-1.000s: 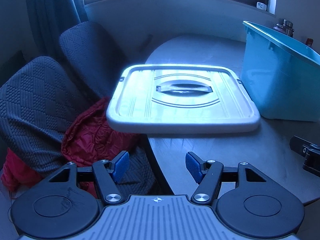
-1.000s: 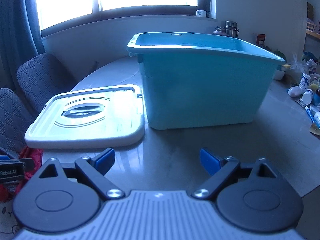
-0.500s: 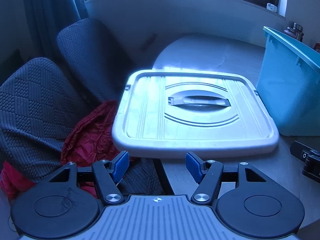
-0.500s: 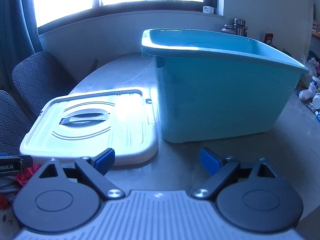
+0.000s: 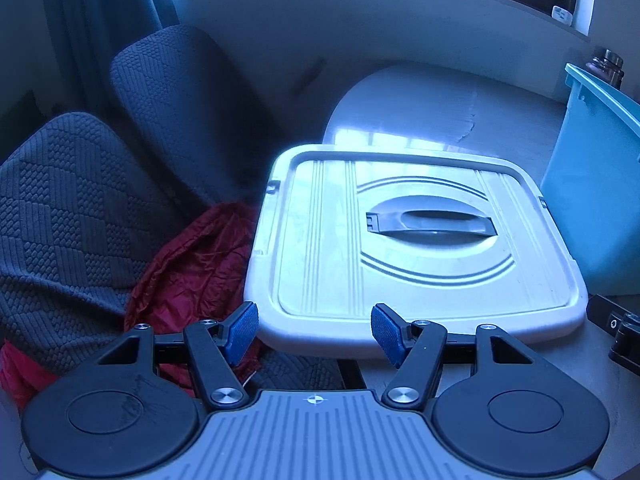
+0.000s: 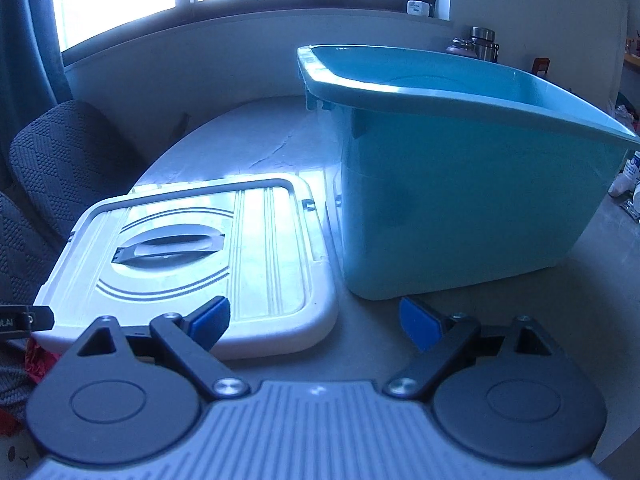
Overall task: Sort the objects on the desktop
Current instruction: 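Close the left gripper on the rim of the white lid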
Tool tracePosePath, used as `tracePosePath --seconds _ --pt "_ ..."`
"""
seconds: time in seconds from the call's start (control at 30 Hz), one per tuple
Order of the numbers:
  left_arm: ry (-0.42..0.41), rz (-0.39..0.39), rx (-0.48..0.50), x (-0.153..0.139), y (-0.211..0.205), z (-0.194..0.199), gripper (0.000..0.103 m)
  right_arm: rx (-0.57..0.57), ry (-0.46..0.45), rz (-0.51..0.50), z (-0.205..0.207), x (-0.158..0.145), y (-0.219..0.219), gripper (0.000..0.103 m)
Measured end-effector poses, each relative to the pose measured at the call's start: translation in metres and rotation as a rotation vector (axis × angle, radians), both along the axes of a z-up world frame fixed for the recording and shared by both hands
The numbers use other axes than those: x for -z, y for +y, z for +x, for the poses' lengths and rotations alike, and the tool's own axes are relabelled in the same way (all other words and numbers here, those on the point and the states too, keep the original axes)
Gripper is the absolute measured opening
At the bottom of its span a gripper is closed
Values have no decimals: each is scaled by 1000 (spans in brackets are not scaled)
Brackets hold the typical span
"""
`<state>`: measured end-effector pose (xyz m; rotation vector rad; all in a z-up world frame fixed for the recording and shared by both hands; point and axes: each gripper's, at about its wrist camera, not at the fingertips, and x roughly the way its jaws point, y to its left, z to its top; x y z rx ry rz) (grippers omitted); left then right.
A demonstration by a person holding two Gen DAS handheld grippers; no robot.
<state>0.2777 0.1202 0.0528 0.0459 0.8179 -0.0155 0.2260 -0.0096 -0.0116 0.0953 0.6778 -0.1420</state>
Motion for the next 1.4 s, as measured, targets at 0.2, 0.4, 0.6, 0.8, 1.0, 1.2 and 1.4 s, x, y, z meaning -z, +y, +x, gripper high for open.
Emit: tracePosePath --seconds 0.2,0.4,0.6,0.8,1.0,1.2,1.4 --pt "20 -6 0 2 5 17 65 12 6 2 13 2 7 92" --pt "39 -12 7 4 9 32 65 29 15 7 22 4 12 92" --pt "54 -27 12 7 11 44 65 42 28 4 31 9 14 92" --pt "79 -52 13 12 13 61 65 56 39 -4 38 10 15 92" --pt "105 -98 -2 16 19 75 65 71 45 -11 41 10 17 92" --pt "130 -153 -12 23 32 87 65 78 52 -19 44 11 20 92" --pt "158 -270 12 36 49 93 67 77 58 -35 47 10 25 92"
